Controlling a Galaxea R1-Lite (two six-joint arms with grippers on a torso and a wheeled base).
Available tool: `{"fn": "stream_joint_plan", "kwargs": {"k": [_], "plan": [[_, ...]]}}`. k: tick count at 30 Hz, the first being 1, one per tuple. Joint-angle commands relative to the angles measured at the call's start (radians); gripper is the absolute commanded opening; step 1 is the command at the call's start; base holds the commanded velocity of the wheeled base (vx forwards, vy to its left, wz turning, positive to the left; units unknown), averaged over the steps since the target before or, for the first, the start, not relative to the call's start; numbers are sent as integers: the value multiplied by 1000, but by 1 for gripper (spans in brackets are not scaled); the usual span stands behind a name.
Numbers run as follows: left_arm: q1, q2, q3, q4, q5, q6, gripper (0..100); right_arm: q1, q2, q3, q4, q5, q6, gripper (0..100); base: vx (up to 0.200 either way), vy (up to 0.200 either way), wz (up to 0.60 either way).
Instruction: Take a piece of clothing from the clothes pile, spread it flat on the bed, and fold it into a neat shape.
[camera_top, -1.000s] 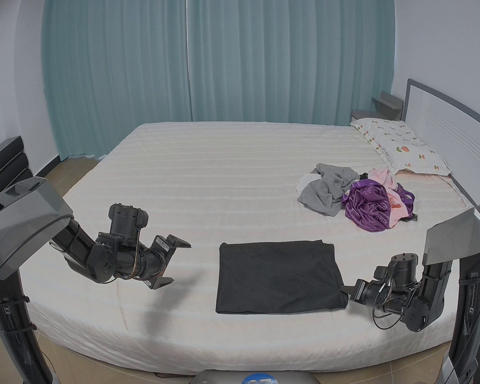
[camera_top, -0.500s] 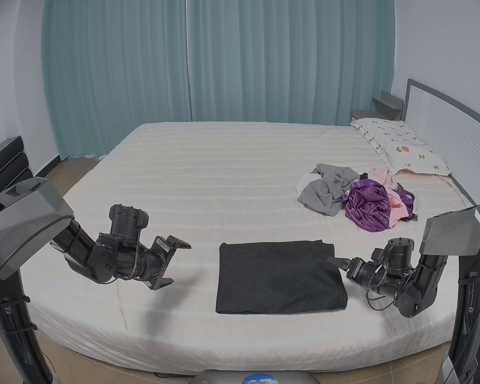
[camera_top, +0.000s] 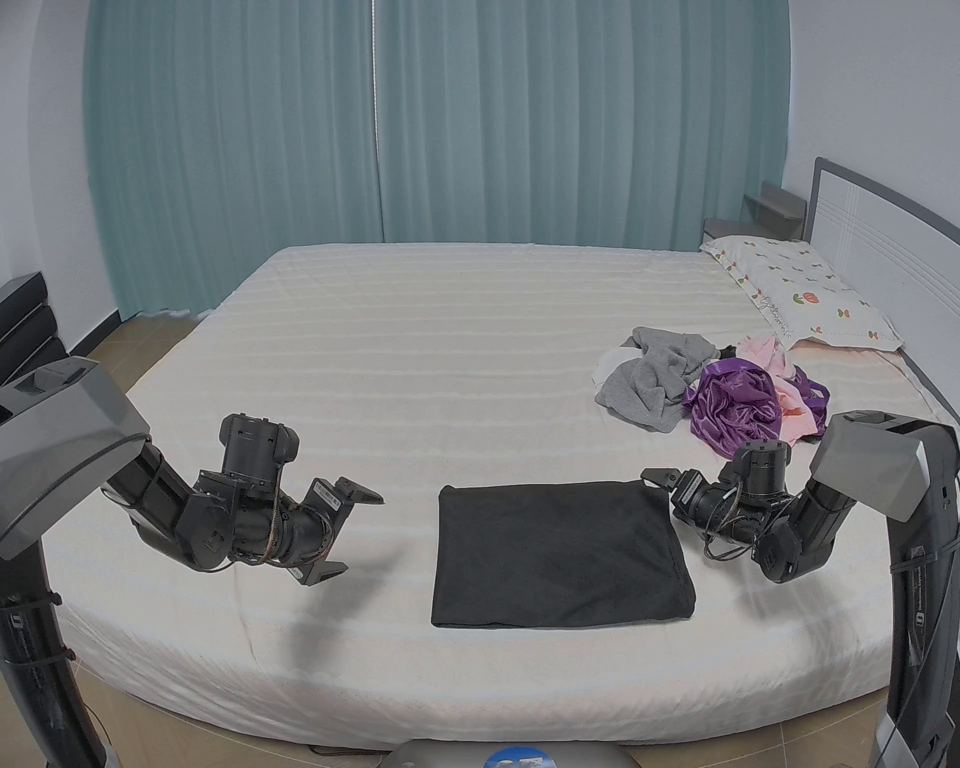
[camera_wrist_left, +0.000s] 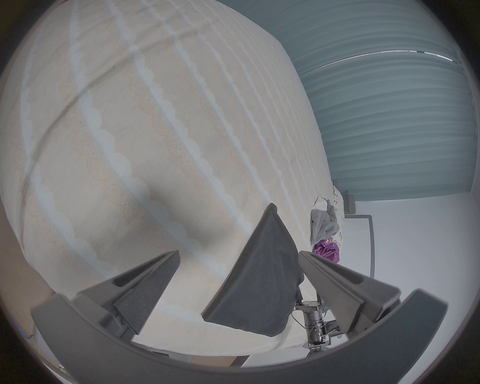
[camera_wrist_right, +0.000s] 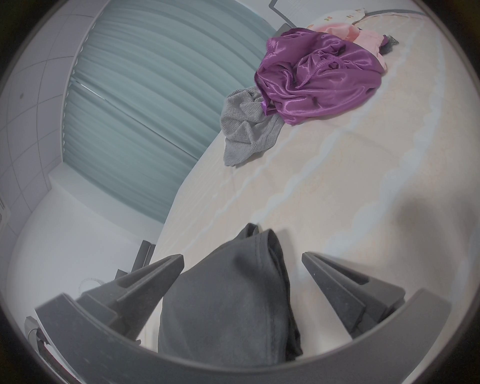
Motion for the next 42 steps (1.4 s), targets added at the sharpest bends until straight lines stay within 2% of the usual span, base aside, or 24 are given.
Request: {"fn": "stream_joint_plan", "kwargs": {"k": [1,8,9,35,36,40,42], "plan": [[-3,3,3,0,1,1,100,-5,45,-37,1,1,5,100,0,0,0],[-3,3,3,0,1,-1,100,-2,66,-86,12,-3,42,100,0,0,0],[-3,3,3,0,1,-1,100,-2,68,-94,12,-3,43,0,0,0,0],[-6,5,3,0,4,2,100,-23,104,-165,29,-54,45,0,0,0,0],[-6,5,3,0,4,2,100,-25,103,-163,26,-60,45,100,0,0,0],[-6,5,3,0,4,2,100,-26,98,-154,17,-60,46,100,0,0,0],[-6,5,3,0,3,2,100,-32,71,-132,12,-61,77,100,0,0,0]]}}
